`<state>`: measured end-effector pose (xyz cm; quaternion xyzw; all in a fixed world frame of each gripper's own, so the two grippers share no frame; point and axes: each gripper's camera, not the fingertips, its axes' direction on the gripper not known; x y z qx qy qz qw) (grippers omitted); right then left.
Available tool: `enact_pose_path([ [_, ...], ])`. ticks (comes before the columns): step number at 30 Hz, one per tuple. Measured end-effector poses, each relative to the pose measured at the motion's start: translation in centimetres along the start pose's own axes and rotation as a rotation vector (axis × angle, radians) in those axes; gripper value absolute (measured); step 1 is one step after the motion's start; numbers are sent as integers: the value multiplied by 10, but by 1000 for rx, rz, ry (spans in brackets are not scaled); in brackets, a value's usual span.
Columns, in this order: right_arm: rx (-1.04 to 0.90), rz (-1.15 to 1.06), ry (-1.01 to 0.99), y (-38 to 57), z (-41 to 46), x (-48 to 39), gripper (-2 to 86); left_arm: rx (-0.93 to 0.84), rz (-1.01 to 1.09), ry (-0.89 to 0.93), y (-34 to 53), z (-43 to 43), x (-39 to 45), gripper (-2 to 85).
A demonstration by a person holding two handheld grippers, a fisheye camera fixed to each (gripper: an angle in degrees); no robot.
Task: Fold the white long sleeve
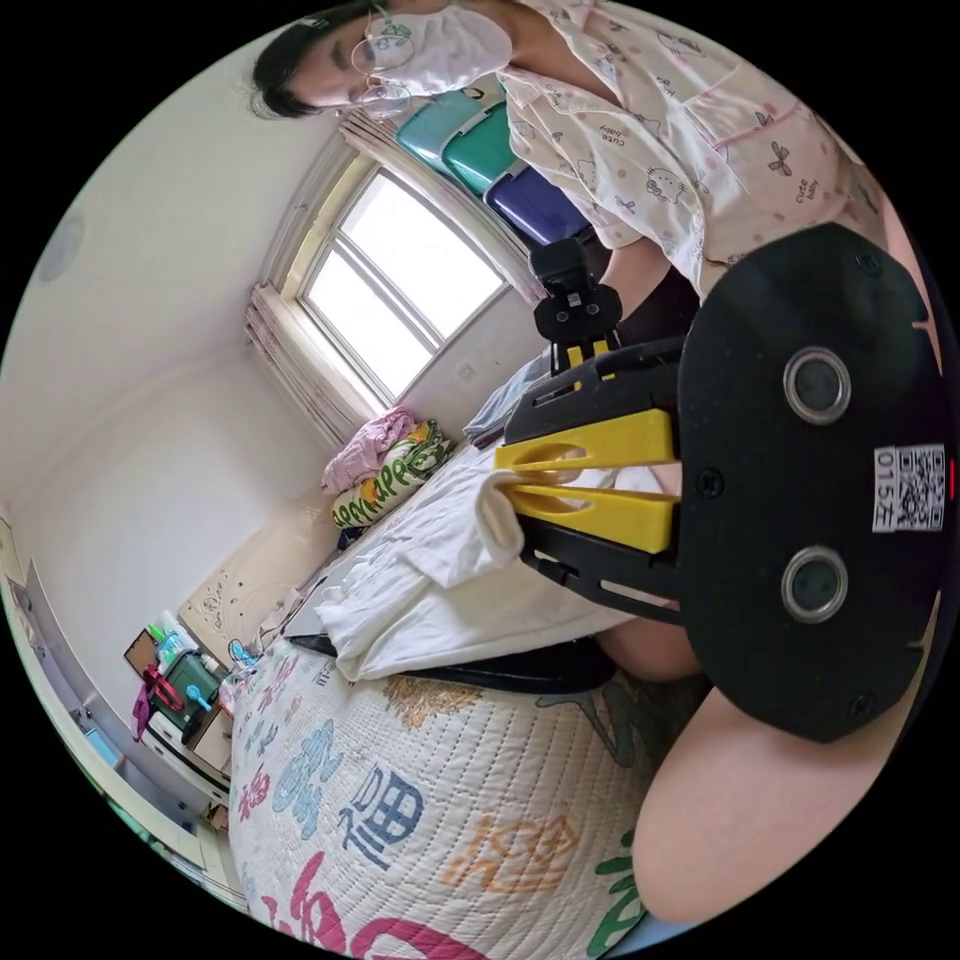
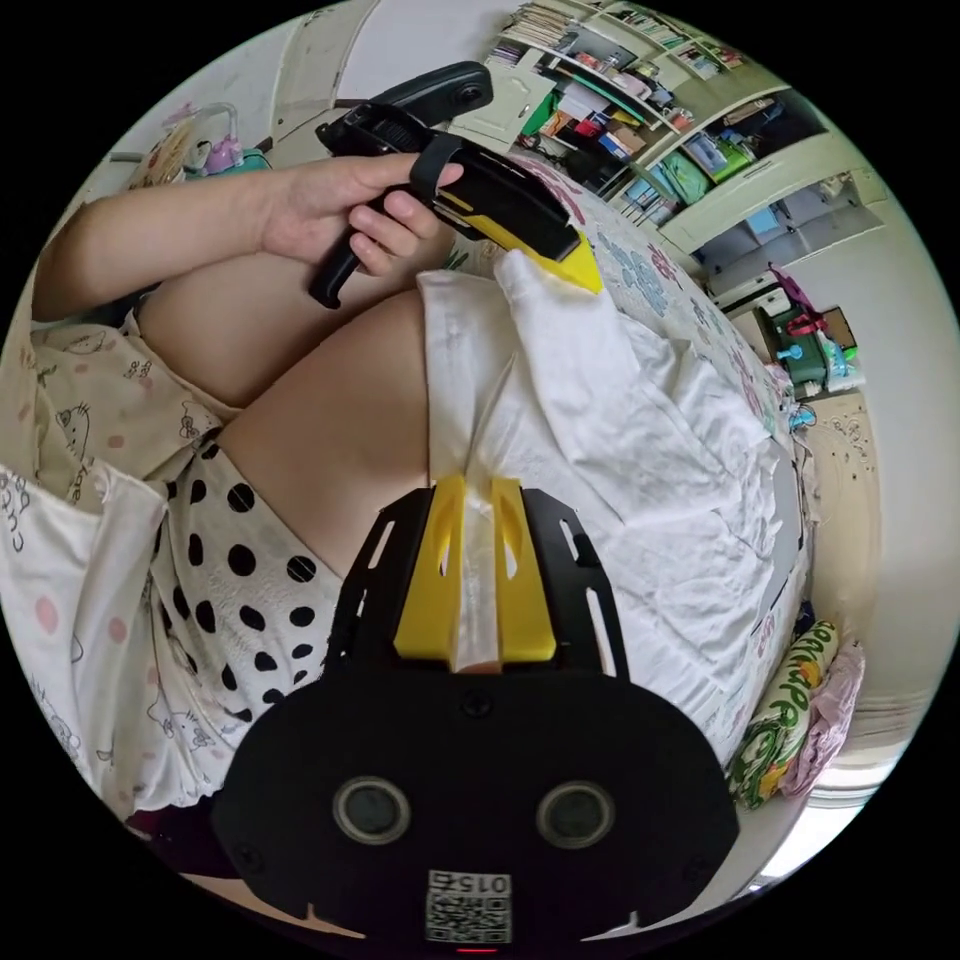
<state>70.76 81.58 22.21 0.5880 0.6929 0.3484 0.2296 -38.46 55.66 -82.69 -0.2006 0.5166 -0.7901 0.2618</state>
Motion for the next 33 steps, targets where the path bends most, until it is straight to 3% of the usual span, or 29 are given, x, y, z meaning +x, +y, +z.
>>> enact_pose_path([
  [3,30,124,-95,5,-12,35,4,40,34,11,3,-10,6,-5],
  [6,149,379,-213,35,-37,101,-4,187,112,5,11,-36,19,-6],
  [8,263,665,-310,85,-46,162,-4,263,35,58,18,-47,7,-6],
  [11,321,987,-497,156,-17,216,0,233,10,57,14,-41,4,-6],
  [14,362,1157,-611,202,10,228,2,199,-6,26,12,-29,3,-6],
  [20,341,1116,-460,194,10,209,8,67,27,-29,7,1,12,-5],
  [26,334,915,-499,176,11,185,47,-200,122,-125,-2,60,28,-5],
  [33,260,658,-325,151,2,133,93,-255,106,-135,-5,82,19,-5],
])
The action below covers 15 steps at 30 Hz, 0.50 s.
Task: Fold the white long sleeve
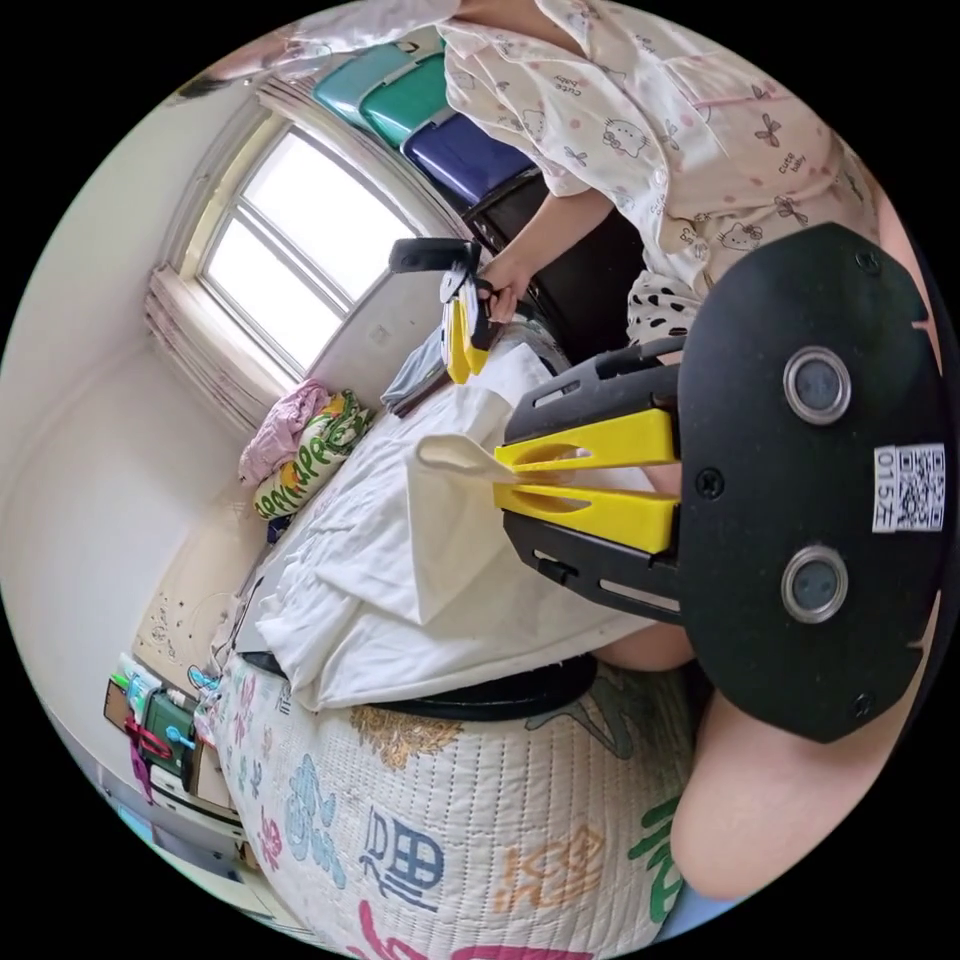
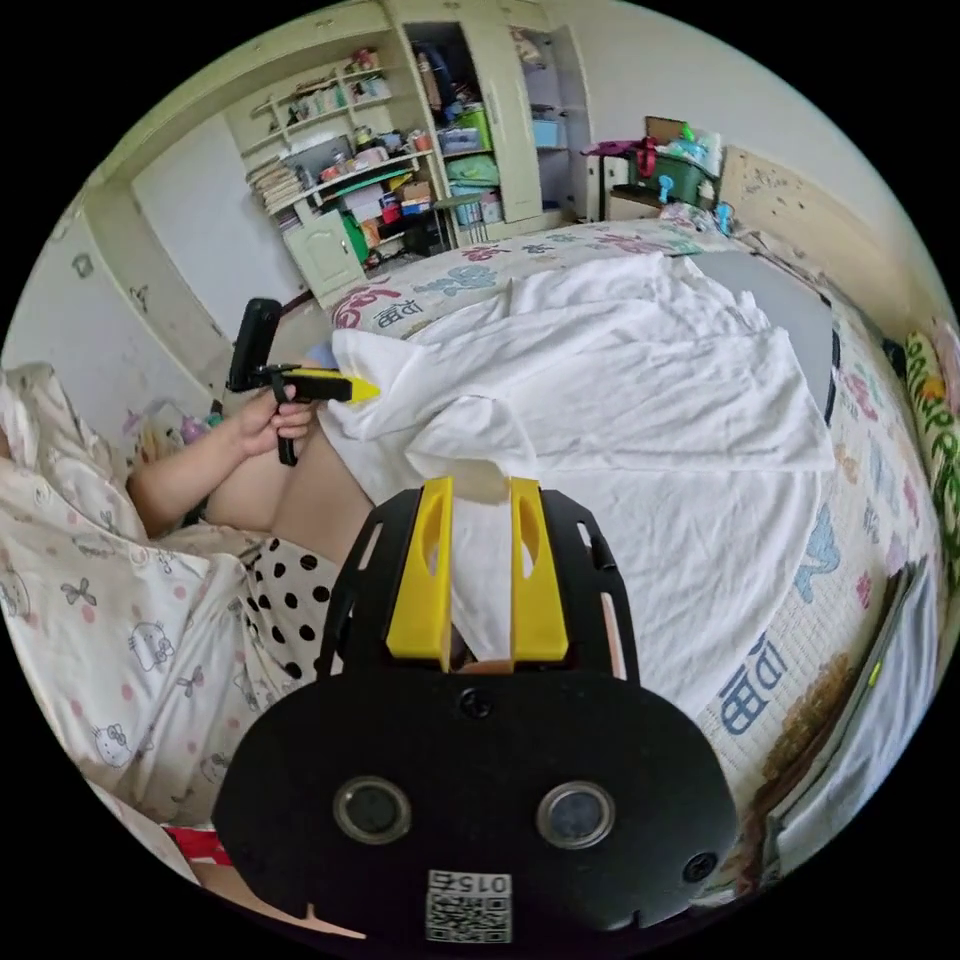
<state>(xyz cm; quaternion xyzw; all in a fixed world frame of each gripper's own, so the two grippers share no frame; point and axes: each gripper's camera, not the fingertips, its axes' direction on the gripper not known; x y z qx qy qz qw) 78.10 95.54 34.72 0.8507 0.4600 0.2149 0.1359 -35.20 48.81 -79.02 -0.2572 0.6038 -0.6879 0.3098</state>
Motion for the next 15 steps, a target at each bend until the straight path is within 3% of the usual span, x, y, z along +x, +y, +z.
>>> enact_pose_path([
  [5,-114,-330,208,3,40,-77,114,59,-77,86,1,-3,-23,-5],
  [15,-181,-468,291,8,87,-118,123,67,-97,107,3,0,-40,-6],
])
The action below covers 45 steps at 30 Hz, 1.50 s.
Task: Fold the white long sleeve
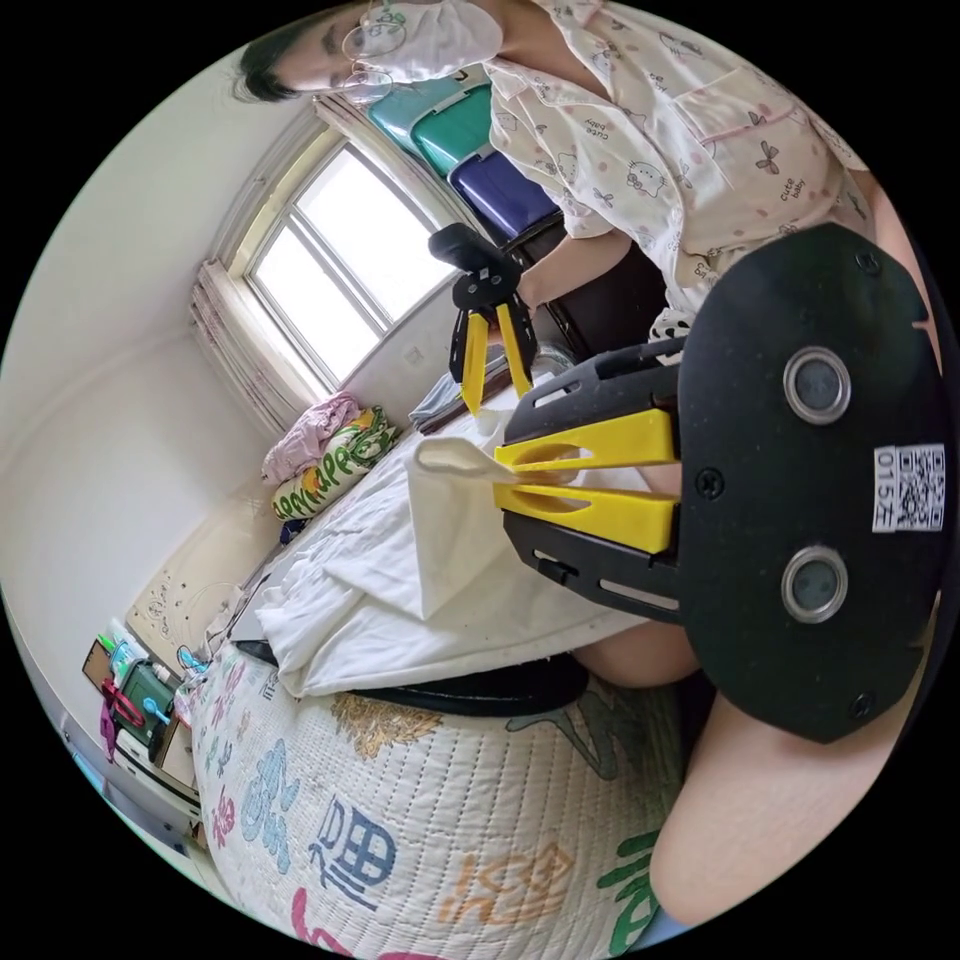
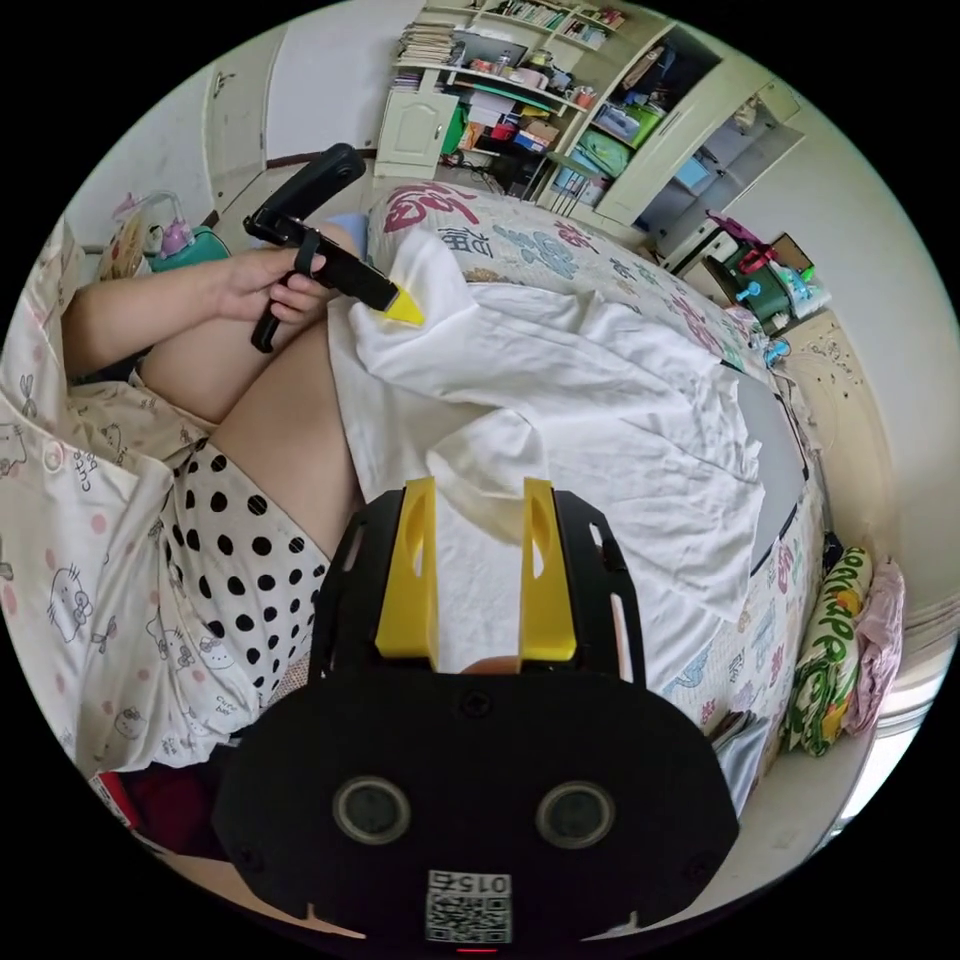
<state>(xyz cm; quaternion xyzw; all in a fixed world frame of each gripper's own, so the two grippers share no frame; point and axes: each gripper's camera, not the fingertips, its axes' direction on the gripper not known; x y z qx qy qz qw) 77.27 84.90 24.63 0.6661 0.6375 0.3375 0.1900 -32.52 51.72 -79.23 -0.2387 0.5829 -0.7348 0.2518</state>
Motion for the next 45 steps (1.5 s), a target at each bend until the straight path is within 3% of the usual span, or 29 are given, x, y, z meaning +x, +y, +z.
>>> enact_pose_path([
  [4,18,41,-23,-3,-10,-1,113,-4,-8,5,-2,2,-9,-6],
  [12,-136,-38,-92,-28,35,-30,101,-9,-23,9,-4,2,-25,-6],
  [29,-215,-186,55,-133,15,-66,72,-27,-33,-4,-7,0,-53,-5],
  [45,-155,-34,-68,-295,-56,-3,-6,-26,-22,-9,-7,-10,-67,-5],
])
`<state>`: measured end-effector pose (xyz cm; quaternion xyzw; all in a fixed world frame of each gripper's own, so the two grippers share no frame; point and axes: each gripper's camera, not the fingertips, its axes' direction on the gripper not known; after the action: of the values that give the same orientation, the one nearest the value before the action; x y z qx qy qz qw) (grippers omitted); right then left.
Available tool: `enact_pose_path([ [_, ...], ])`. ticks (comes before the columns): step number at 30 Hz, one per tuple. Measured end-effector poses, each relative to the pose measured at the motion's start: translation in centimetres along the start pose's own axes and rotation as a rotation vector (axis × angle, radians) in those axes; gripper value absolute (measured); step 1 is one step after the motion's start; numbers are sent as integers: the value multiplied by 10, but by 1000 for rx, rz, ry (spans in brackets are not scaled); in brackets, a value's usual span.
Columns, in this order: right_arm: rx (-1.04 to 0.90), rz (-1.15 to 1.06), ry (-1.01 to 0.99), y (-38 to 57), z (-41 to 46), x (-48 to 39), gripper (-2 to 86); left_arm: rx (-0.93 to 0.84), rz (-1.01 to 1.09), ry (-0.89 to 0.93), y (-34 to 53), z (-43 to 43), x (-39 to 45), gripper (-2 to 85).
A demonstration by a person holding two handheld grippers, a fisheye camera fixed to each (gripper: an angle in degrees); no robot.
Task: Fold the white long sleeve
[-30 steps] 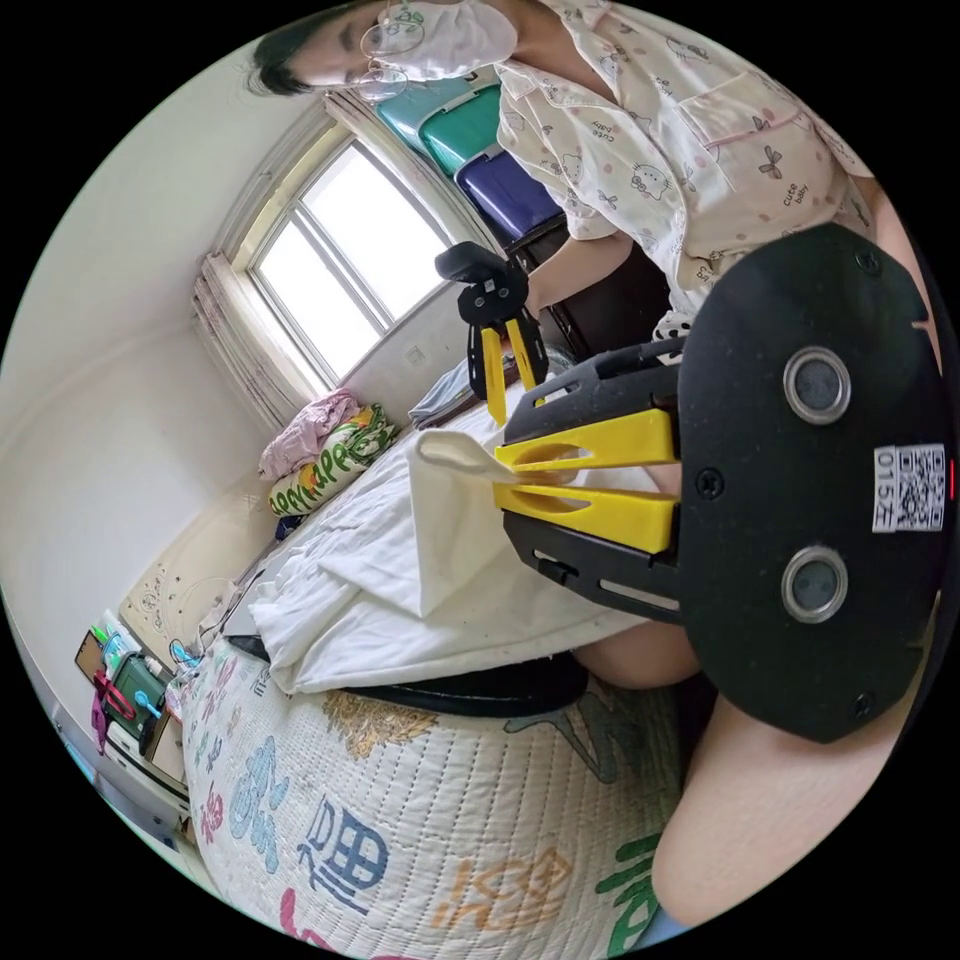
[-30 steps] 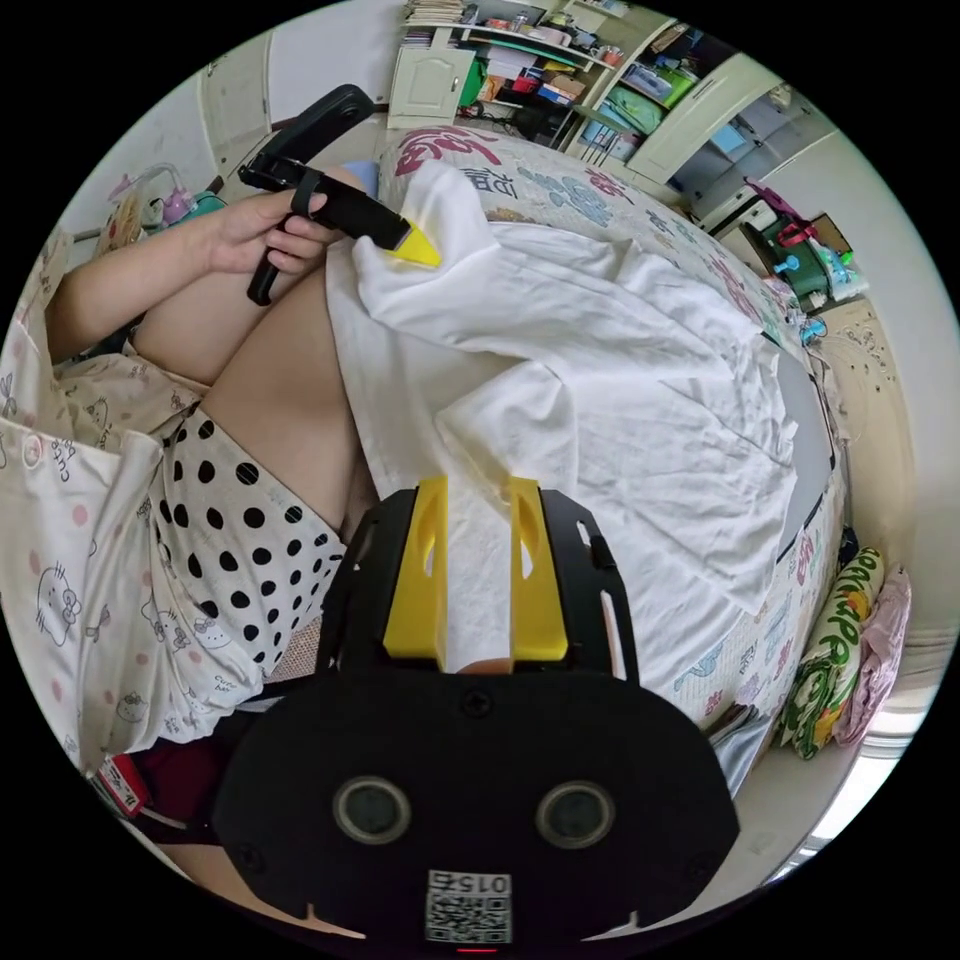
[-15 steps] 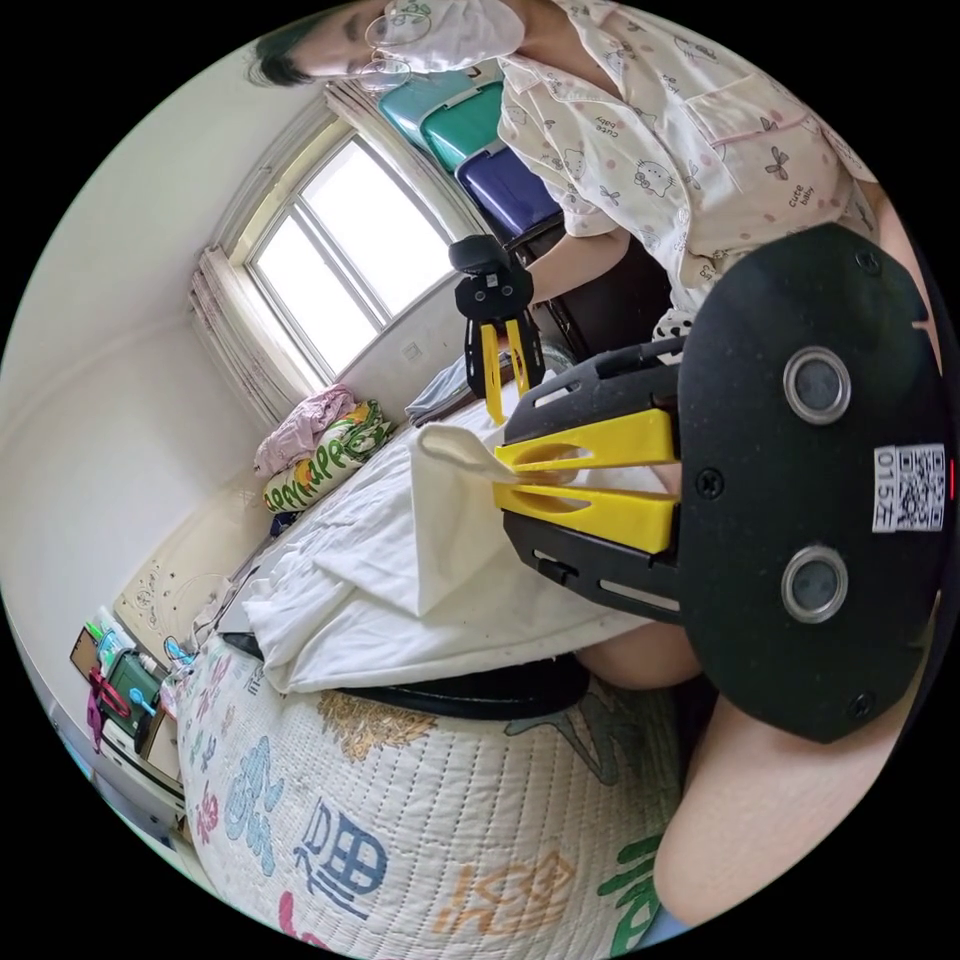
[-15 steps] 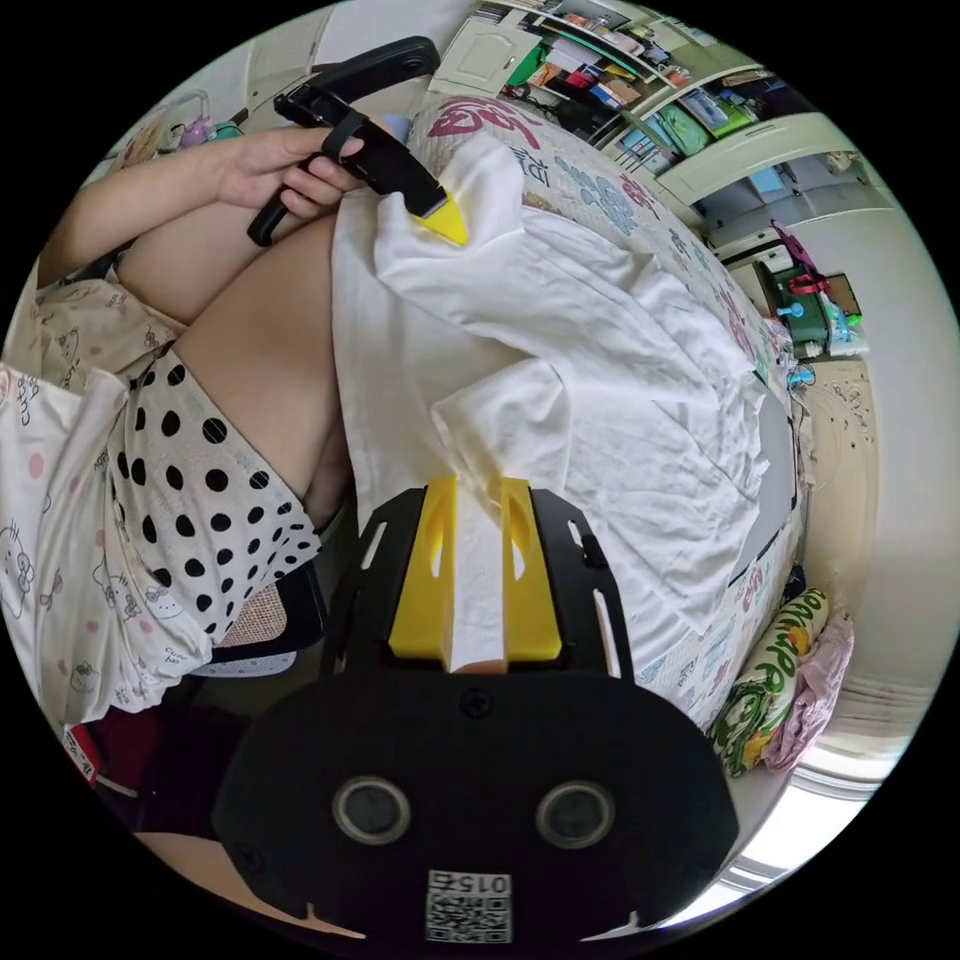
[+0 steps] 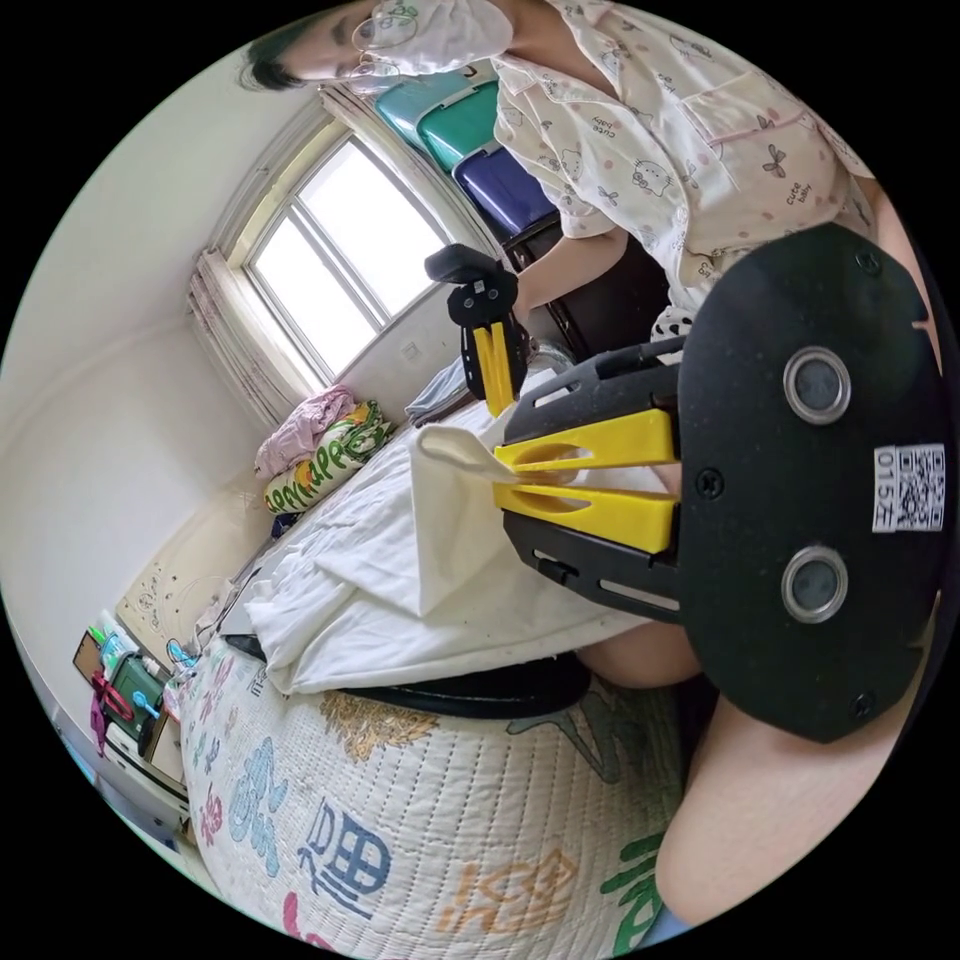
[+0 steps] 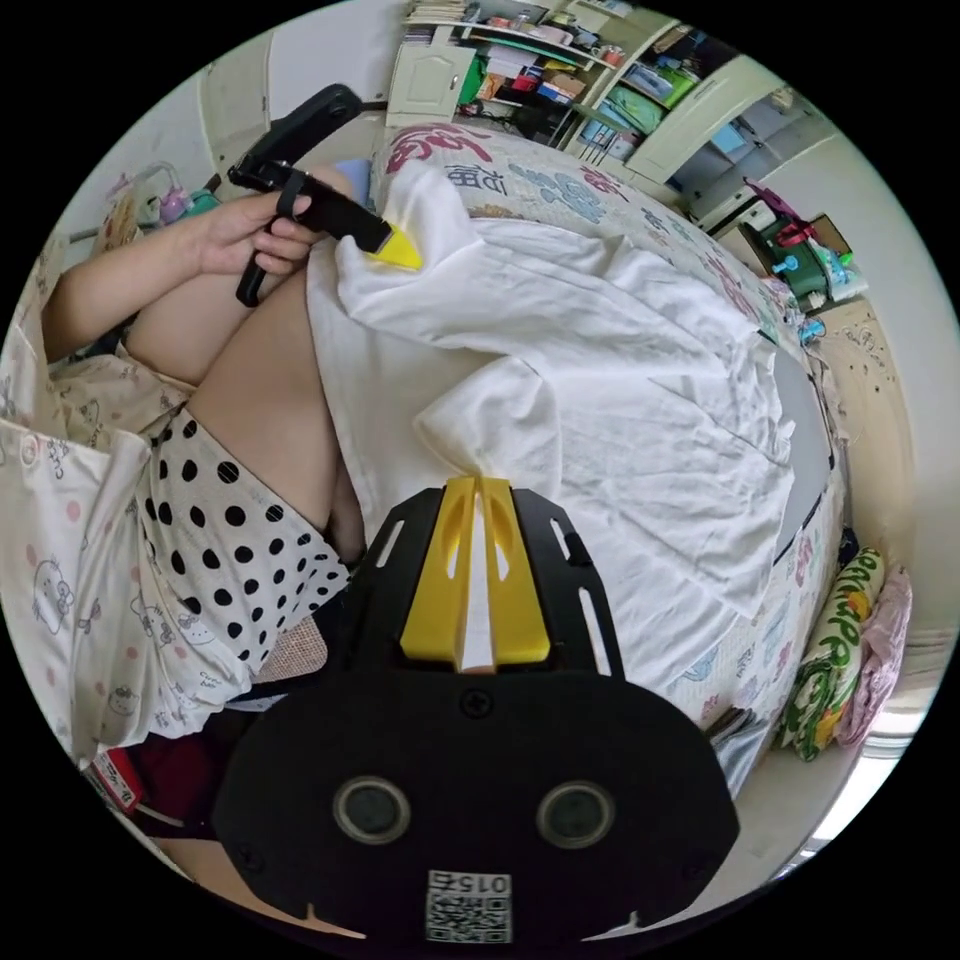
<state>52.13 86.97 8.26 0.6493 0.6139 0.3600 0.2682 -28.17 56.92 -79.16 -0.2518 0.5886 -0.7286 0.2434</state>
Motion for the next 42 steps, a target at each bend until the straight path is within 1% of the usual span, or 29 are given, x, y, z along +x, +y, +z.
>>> enact_pose_path([
  [3,81,112,-163,-25,-33,49,-7,-20,-16,40,-4,-3,-1,-6],
  [5,202,247,-288,-32,-70,108,-7,-37,-39,134,-19,-13,0,-6],
  [6,238,283,-309,-32,-81,126,-7,-27,-38,149,-26,-19,1,-6],
  [7,309,360,-341,-28,-106,165,-7,24,-24,155,-45,-37,5,-5],
  [8,364,439,-363,-22,-132,210,-7,72,12,130,-73,-60,11,-5],
  [9,389,484,-366,-17,-145,234,-7,85,32,107,-89,-73,13,-5],
  [10,427,592,-344,-3,-173,286,-7,100,60,31,-126,-101,17,-5],
  [11,444,721,-276,17,-201,340,-7,116,60,-70,-165,-132,18,-4],
  [12,446,795,-221,29,-217,368,-7,127,64,-119,-185,-149,17,-4],
  [14,439,1107,29,89,-276,464,-6,228,48,-388,-252,-220,14,-2],
  [15,439,1190,91,106,-290,483,-5,271,13,-467,-264,-239,12,0],
  [17,393,1471,340,160,-325,529,-1,426,-90,-791,-292,-292,10,10],
  [18,372,1528,397,169,-329,534,0,443,-96,-861,-296,-298,10,14],
  [19,342,1620,466,182,-331,539,2,448,-115,-986,-301,-305,8,34],
  [20,335,1691,467,193,-327,542,3,450,-160,-1052,-301,-307,0,55],
  [21,344,1717,448,196,-324,542,4,452,-187,-1060,-299,-307,-4,66],
  [22,389,1729,399,198,-317,539,6,456,-217,-1042,-293,-303,-12,79],
  [23,432,1696,355,191,-307,536,7,454,-204,-1026,-286,-292,-17,83],
  [24,440,1672,335,185,-302,535,8,444,-186,-1026,-283,-284,-18,82],
  [27,423,1562,226,133,-273,538,6,337,-97,-1031,-286,-231,-24,80],
  [30,409,1395,104,56,-249,540,2,258,-20,-929,-304,-178,-27,76],
  [32,403,1243,21,-13,-230,536,-1,181,31,-816,-328,-133,-32,65],
  [33,400,1210,3,-30,-225,535,-1,158,43,-789,-334,-120,-33,64],
  [35,384,1116,-71,-91,-200,531,-4,68,75,-708,-360,-69,-42,59],
  [36,380,1103,-93,-105,-192,530,-5,52,81,-691,-366,-55,-44,58],
  [38,367,1064,-175,-155,-162,531,-6,-22,104,-610,-391,0,-55,46],
  [40,350,1050,-207,-189,-140,533,-8,-92,121,-550,-412,44,-65,26],
  [42,322,1055,-205,-221,-119,536,-9,-149,127,-530,-434,85,-77,6],
])
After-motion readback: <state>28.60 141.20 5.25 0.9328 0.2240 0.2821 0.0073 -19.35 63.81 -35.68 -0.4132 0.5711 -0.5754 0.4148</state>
